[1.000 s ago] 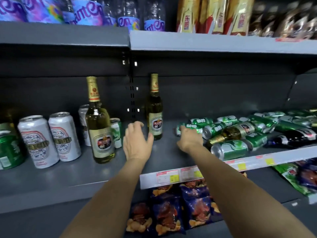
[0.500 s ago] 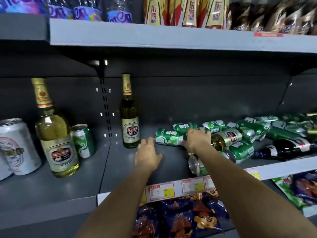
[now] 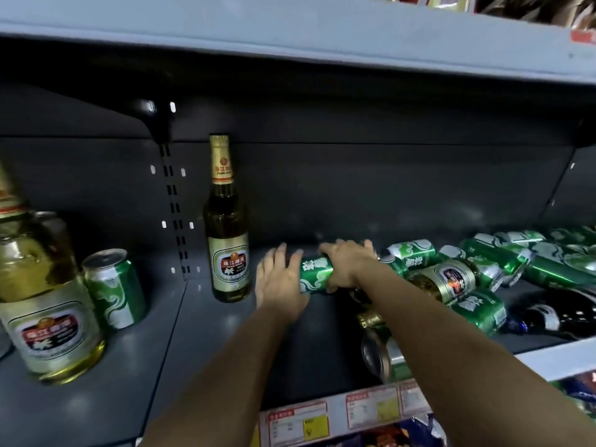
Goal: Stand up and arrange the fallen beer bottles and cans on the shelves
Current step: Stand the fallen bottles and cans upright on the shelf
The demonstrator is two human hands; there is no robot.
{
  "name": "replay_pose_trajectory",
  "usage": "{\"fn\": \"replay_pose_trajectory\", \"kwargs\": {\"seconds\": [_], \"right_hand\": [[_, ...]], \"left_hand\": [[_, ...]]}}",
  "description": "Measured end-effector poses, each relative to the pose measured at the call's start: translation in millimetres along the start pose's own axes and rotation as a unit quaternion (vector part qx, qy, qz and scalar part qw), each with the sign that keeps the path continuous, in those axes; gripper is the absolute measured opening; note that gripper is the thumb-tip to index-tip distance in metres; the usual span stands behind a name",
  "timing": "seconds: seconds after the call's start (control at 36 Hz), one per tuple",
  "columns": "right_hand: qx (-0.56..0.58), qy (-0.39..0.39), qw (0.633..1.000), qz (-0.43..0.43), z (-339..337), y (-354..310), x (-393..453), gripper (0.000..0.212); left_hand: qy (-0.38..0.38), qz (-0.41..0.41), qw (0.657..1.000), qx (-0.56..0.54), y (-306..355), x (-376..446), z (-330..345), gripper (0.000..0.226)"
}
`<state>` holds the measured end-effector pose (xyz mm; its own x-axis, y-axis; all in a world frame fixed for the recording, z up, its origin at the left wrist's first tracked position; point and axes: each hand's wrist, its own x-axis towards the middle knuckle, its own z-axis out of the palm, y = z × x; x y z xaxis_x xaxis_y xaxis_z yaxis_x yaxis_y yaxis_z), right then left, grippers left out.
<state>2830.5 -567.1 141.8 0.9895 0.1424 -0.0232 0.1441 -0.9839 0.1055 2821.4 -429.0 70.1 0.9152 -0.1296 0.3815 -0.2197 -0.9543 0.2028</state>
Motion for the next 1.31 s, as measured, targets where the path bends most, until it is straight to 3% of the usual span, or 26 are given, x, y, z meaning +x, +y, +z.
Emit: {"fn": "replay_pose_trajectory", "kwargs": {"seconds": [0.06,0.14,0.25,0.39,0.47,0.56,0.64,0.75,0.83,0.92,1.0,1.08,1.19,1.31], "right_hand": [[0.044,0.018,0.998,-0.029,-9,-1,9,0.083],[0.144,0.038,0.986,-0.069,-18,-7,21,0.090],[0.268,-0.012,0.961,-0.067,-28,2,24,0.078],[0.142,-0.090,0.986,-0.021,-29,42,13,0.044],[0.027,-0.200,0.979,-0.025,-23,57,6,0.051],[0.002,-0.238,0.971,-0.034,-15,69,10,0.069],[-0.039,-0.231,0.971,-0.043,-5,71,9,0.086],[-0.058,-0.139,0.986,-0.068,3,70,3,0.078],[0.040,-0.088,0.994,-0.060,-3,78,-1,0.077],[0.177,-0.021,0.983,-0.036,-11,87,-4,0.075],[0.397,0.016,0.918,-0.012,-11,86,-6,0.074],[0.544,0.014,0.839,-0.023,-11,76,-9,0.053],[0.596,-0.008,0.802,-0.048,-7,53,-8,0.042],[0.590,-0.076,0.799,-0.086,1,31,-7,0.042]], "left_hand": [[0.012,-0.006,1.000,-0.014,5,4,2,0.090],[0.034,-0.083,0.990,-0.109,7,12,1,0.082],[0.060,-0.169,0.958,-0.222,4,18,-1,0.071],[0.079,-0.246,0.912,-0.319,9,20,3,0.062],[0.088,-0.281,0.892,-0.342,12,21,7,0.061],[0.089,-0.281,0.891,-0.344,17,22,8,0.072],[0.113,-0.281,0.893,-0.335,28,16,6,0.088],[0.200,-0.261,0.900,-0.286,49,-1,-3,0.083],[0.272,-0.197,0.919,-0.206,55,-8,-6,0.059],[0.236,-0.147,0.936,-0.217,63,-9,-9,0.044],[0.168,-0.116,0.947,-0.250,74,-8,-13,0.045],[0.086,-0.086,0.953,-0.276,80,-9,-12,0.062],[0.079,-0.129,0.942,-0.300,72,-17,-9,0.090],[0.128,-0.169,0.952,-0.222,52,-27,-15,0.074]]}}
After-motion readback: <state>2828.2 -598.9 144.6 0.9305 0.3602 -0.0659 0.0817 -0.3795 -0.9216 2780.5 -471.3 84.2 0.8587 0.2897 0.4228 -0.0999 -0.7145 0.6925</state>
